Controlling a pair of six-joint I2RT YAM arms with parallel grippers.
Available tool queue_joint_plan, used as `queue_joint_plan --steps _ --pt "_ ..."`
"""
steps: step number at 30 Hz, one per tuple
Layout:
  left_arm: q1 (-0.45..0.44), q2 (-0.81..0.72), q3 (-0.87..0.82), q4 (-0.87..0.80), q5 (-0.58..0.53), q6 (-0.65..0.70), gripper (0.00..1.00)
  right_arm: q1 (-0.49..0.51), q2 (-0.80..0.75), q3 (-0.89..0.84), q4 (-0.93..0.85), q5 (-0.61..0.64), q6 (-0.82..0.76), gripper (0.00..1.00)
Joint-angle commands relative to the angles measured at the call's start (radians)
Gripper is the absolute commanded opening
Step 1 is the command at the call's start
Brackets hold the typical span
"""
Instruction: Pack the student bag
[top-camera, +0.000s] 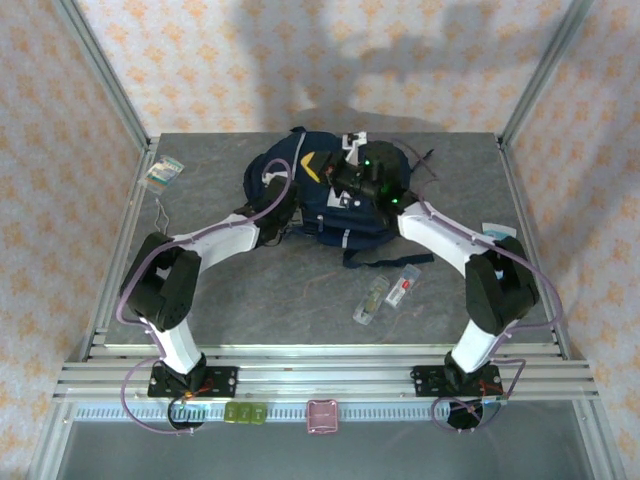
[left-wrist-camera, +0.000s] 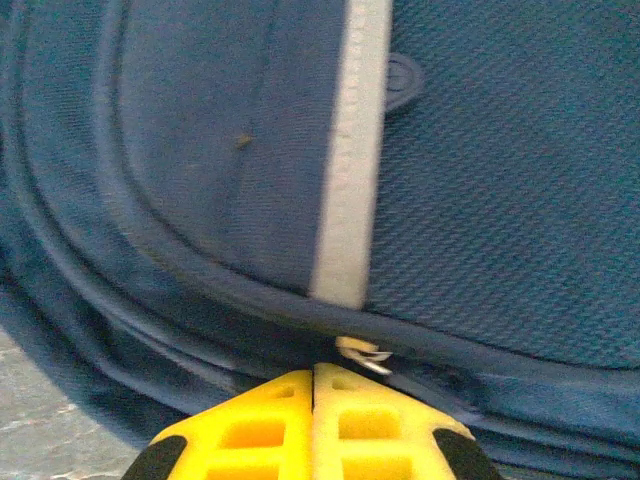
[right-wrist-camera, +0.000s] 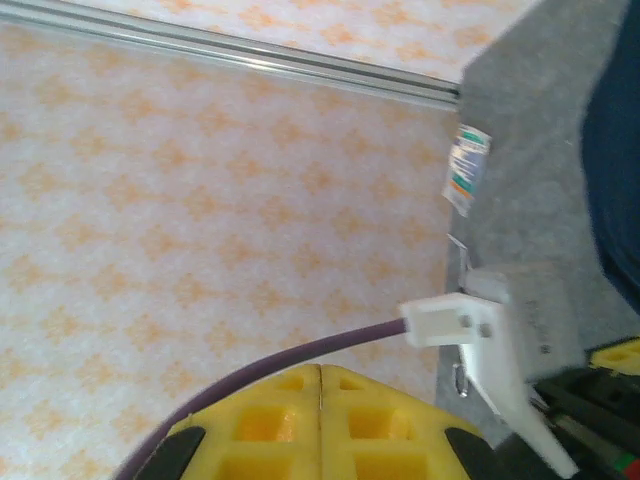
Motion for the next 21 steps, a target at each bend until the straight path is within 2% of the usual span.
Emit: queue_joint_plan --steps 1,6,9,10,11,12,16,21 --pt "0.03 -0.088 -0.004 -0.069 0.05 0.058 0.0 -0.016 -0.004 0.011 -0.006 -0.01 -0.044 0.0" --pt "0.049 -0.126 0.051 -0.201 0.095 0.142 0.0 -0.026 0.01 -0.008 -0.104 0.031 -0.117 0.0" --pt "0.052 -0.126 0.054 -0.209 0.103 0.14 0.0 -0.026 0.047 0.054 -0.303 0.118 -0.227 0.22" --pt "0.052 -0.128 0.043 -0.194 0.105 0.126 0.13 -0.026 0.065 0.08 -0.364 0.15 -0.26 0.32" --pt "0.051 -0.131 0.029 -0.171 0.107 0.109 0.27 -0.025 0.087 0.108 -0.426 0.195 -0.291 0.37" --pt "0.051 -0.133 0.018 -0.149 0.106 0.094 0.32 -0.027 0.105 0.126 -0.453 0.222 -0.311 0.37" --pt "0.051 -0.125 -0.02 -0.084 0.128 0.037 0.36 -0.026 0.225 0.223 -0.553 0.296 -0.369 0.38" --pt "0.051 -0.14 -0.07 -0.038 0.145 0.001 0.44 -0.026 0.342 0.274 -0.566 0.312 -0.334 0.39"
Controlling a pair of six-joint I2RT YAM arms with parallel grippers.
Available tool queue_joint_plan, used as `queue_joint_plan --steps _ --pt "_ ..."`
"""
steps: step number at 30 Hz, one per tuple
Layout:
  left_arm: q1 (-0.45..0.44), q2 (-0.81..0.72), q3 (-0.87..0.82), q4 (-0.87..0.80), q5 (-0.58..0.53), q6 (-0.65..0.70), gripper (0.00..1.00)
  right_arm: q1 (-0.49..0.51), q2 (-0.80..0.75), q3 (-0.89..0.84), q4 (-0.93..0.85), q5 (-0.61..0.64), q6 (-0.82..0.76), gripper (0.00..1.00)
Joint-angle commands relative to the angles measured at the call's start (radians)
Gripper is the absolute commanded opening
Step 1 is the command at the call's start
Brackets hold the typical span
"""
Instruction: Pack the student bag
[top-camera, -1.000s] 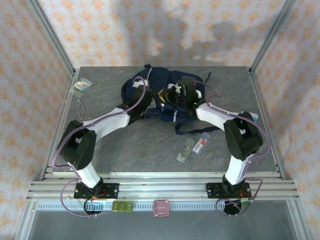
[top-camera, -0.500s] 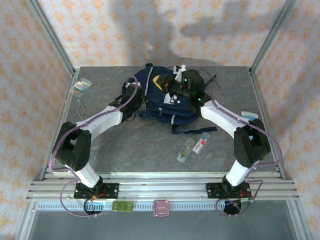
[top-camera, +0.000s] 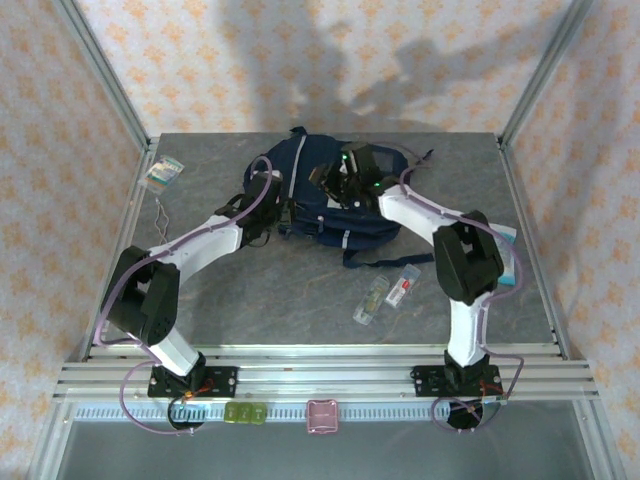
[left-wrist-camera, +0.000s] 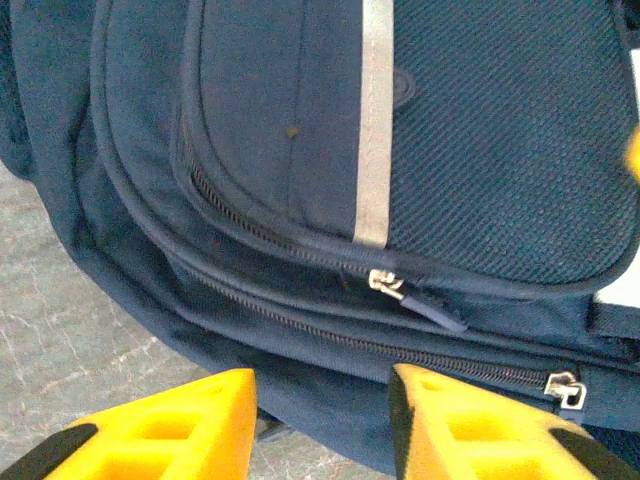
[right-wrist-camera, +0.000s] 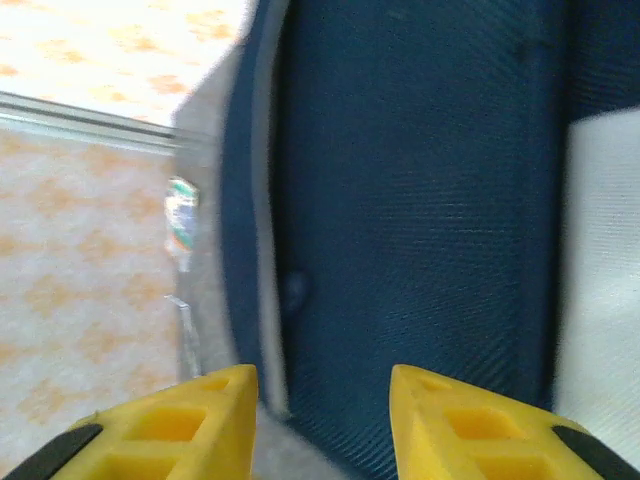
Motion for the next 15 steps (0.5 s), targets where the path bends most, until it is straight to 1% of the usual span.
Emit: queue_joint_plan --steps 1,4,6,9,11,13,15 --pt "0.003 -0.026 -0.028 0.046 0.019 -0.036 0.44 -0.002 0.059 0.055 -0.094 0.077 -0.012 0.39" --pt "0.003 -0.028 -0.036 0.045 0.02 -0.036 0.45 -0.001 0.071 0.061 -0.122 0.121 0.007 0.41" --pt "0.003 -0.036 -0.045 0.052 0.016 -0.036 0.45 0.001 0.051 0.042 -0.126 0.144 0.01 0.42" --pt "0.003 -0.039 -0.057 0.067 0.011 -0.038 0.49 0.006 -0.028 -0.023 -0.106 0.191 0.004 0.44" --pt "0.004 -0.032 -0.057 0.069 0.012 -0.036 0.49 0.006 -0.074 -0.052 -0.11 0.214 -0.002 0.46" --pt "0.003 -0.024 -0.055 0.076 0.017 -0.037 0.49 0.006 -0.097 -0.075 -0.107 0.213 -0.003 0.48" --pt "0.003 -0.016 -0.051 0.079 0.023 -0.042 0.49 0.006 -0.087 -0.079 -0.099 0.186 -0.001 0.48"
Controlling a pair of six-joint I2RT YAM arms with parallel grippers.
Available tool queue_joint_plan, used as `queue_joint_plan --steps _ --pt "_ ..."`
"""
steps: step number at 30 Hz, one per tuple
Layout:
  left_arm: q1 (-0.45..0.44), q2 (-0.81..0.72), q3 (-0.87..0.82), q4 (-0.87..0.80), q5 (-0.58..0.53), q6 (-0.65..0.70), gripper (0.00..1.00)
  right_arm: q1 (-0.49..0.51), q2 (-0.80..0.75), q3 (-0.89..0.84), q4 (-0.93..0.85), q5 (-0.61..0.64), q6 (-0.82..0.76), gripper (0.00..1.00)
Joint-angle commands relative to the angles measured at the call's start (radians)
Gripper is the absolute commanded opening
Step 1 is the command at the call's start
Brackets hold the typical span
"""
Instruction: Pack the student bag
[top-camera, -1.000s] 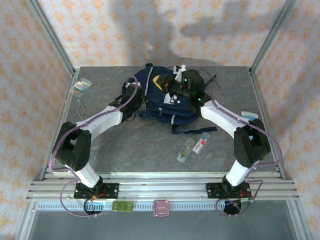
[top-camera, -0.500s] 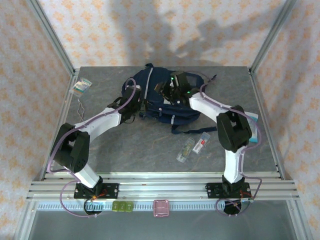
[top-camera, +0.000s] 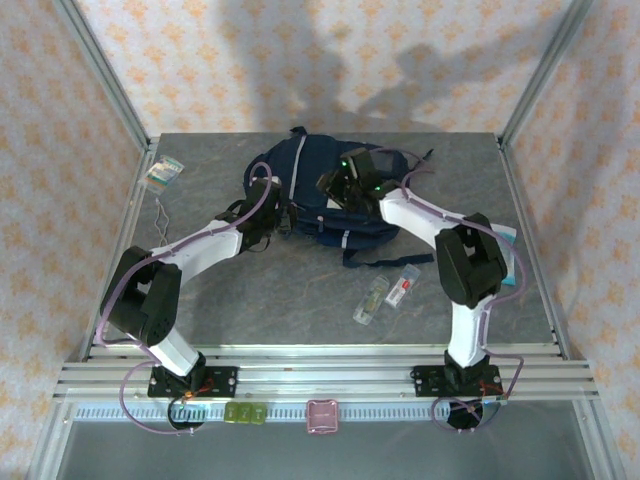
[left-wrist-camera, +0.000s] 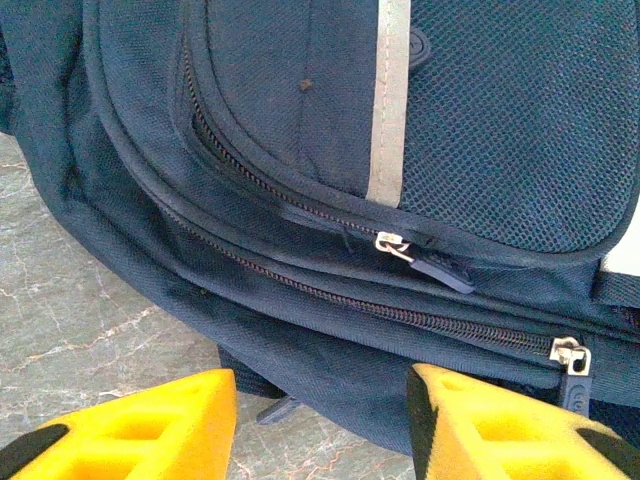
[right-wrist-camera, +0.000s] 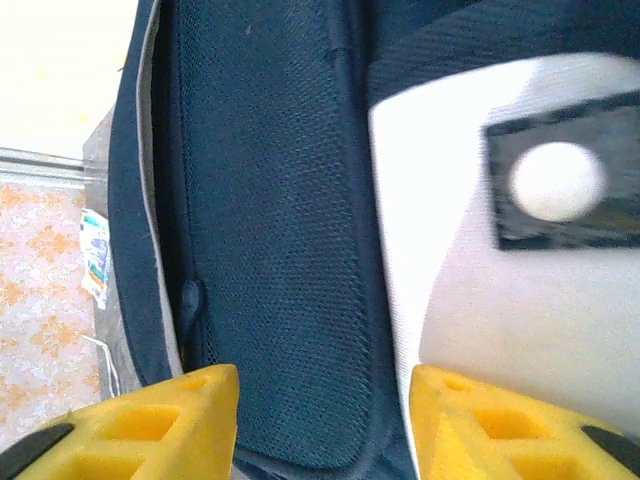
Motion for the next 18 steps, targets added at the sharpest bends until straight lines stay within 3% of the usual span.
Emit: queue_joint_plan --steps 1,12,18 --pt "0.004 -0.009 0.002 0.034 0.015 -0.022 0.49 -0.003 -0.008 -0.01 -0.026 0.02 -0.009 0.48" --pt "0.003 -0.015 -0.025 0.054 0.014 -0.04 0.49 0.02 0.195 0.175 -0.016 -0.13 -0.047 0.34" --pt "0.003 -0.013 -0.029 0.062 -0.02 -0.052 0.5 0.027 0.298 0.31 -0.254 0.074 -0.033 0.41"
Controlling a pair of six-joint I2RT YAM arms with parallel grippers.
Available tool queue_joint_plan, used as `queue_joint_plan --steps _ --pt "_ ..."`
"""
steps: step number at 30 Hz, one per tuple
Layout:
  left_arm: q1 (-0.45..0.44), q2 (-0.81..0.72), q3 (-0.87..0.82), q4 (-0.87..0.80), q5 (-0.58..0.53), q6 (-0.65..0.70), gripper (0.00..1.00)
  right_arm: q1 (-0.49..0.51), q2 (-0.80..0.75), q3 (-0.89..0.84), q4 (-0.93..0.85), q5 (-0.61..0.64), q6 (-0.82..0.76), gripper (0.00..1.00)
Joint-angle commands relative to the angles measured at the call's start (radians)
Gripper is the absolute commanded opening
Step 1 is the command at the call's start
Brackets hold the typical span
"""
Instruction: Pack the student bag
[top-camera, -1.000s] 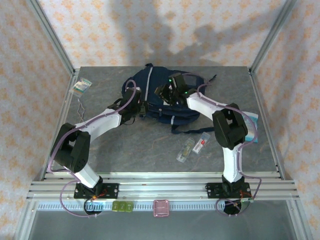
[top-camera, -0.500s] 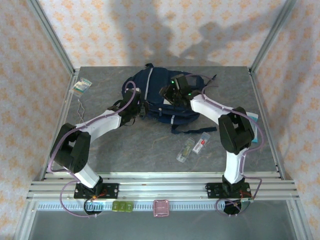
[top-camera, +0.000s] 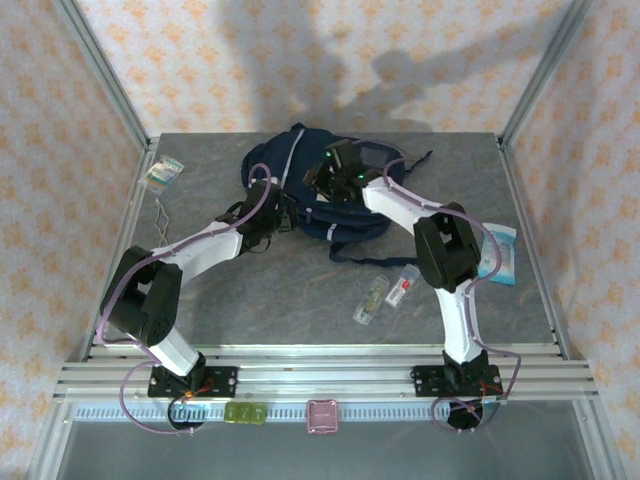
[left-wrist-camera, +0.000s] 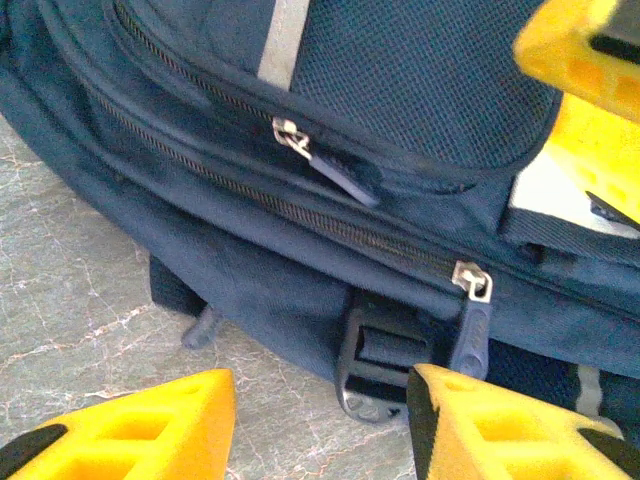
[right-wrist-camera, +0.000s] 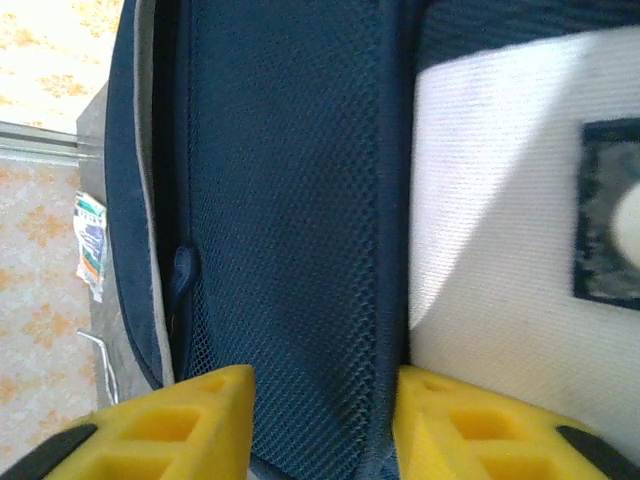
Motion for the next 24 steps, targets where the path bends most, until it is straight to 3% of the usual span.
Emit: queue_joint_plan --steps 1,3,6,7,10,14,20,24 --pt "0.003 -0.014 -0.013 0.034 -0.035 -0.019 0.5 0.0 0.089 0.033 -0.181 0.113 0.012 0.41" --pt "0.003 -0.015 -0.009 0.033 -0.06 -0.019 0.51 -0.005 0.134 0.061 -0.221 0.119 0.038 0.38" --pt "0.006 -0.018 -0.003 0.028 -0.094 -0.018 0.52 -0.005 0.193 0.126 -0.295 0.19 0.037 0.05" --pt "0.008 -0.02 -0.003 0.025 -0.107 -0.019 0.52 -0.004 0.203 0.135 -0.309 0.202 0.035 0.0" --pt "0.02 -0.024 -0.005 0.028 -0.125 -0.027 0.53 -0.017 0.213 0.118 -0.305 0.18 0.03 0.0" --pt "0.051 -0.048 -0.019 0.048 -0.142 -0.019 0.63 -0.023 0.085 -0.05 -0.147 0.153 0.042 0.0" --pt "0.088 -0.073 0.011 0.038 -0.057 0.026 0.63 -0.048 -0.175 -0.3 -0.024 0.131 0.036 0.0" --pt "0.08 -0.065 -0.01 0.074 0.062 0.026 0.6 -0.051 -0.314 -0.416 0.074 0.071 0.06 0.0"
